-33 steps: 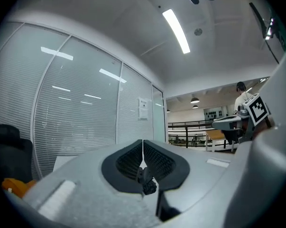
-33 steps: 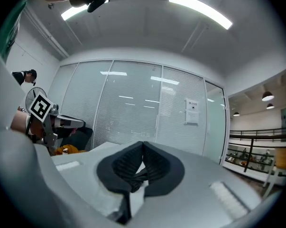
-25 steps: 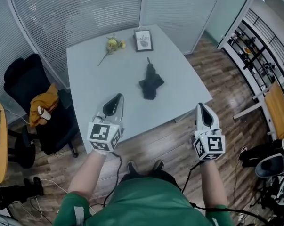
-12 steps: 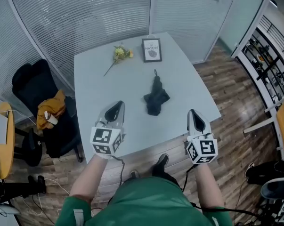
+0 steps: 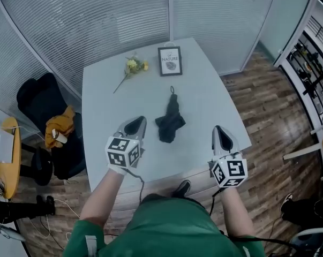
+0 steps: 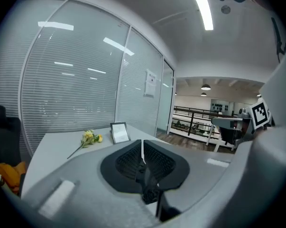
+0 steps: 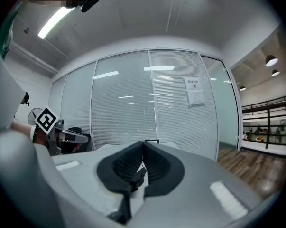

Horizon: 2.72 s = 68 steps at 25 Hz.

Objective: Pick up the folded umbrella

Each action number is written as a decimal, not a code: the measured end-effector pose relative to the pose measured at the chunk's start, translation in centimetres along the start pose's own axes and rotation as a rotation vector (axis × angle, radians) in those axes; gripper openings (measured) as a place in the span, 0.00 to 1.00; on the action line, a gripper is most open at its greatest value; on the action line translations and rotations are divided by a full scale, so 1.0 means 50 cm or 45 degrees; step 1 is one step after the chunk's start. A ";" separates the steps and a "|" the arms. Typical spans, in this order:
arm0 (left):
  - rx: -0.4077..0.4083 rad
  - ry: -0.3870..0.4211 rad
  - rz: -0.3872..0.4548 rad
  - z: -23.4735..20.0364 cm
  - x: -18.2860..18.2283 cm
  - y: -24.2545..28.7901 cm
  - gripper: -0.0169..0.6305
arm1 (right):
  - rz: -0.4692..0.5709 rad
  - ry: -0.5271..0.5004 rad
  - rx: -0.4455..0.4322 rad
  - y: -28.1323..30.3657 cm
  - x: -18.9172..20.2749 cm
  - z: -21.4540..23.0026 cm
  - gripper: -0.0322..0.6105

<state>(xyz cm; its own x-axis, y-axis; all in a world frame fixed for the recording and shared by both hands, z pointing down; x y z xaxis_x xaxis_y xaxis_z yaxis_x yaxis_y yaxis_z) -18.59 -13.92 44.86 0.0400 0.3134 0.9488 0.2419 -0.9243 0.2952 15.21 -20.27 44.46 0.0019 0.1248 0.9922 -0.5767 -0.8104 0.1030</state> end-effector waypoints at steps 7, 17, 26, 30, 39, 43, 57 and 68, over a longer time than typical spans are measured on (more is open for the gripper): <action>0.079 -0.084 -0.209 -0.014 0.032 0.146 0.17 | -0.022 0.015 0.030 0.017 0.004 0.081 0.05; 0.251 -0.421 -0.509 -0.084 0.147 0.341 0.34 | -0.118 0.005 0.220 -0.014 0.022 0.103 0.05; 0.181 -0.423 -0.737 -0.142 0.233 0.494 0.39 | -0.185 0.012 0.385 -0.050 0.052 0.091 0.05; 0.204 -0.468 -0.831 -0.149 0.277 0.539 0.46 | -0.219 -0.004 0.469 -0.076 0.051 0.091 0.05; 0.302 -0.509 -0.976 -0.112 0.333 0.606 0.57 | -0.262 0.021 0.611 -0.141 0.075 0.077 0.05; 0.291 -0.479 -1.025 -0.088 0.340 0.622 0.60 | -0.274 0.030 0.635 -0.155 0.081 0.067 0.05; 0.305 -0.507 -0.986 -0.069 0.336 0.613 0.47 | -0.296 0.078 0.596 -0.158 0.095 0.053 0.05; 0.402 -0.576 -0.723 -0.059 0.305 0.529 0.41 | -0.285 0.083 0.500 -0.147 0.085 0.072 0.05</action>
<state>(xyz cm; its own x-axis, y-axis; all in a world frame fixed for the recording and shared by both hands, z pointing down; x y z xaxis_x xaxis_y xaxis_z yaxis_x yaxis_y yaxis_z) -14.46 -34.24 67.47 0.2021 0.8396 0.5043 0.6044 -0.5121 0.6104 22.37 -15.84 48.19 0.0323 0.3473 0.9372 -0.2146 -0.9134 0.3459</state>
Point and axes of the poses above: the fingertips, and each gripper's own axes: y forward along the fingers, z to its right, x out of its underside, the point moved 10 cm from there along -y, backward along the fingers, and after that the axes turned 5 degrees about x, right-handed, at the moved point
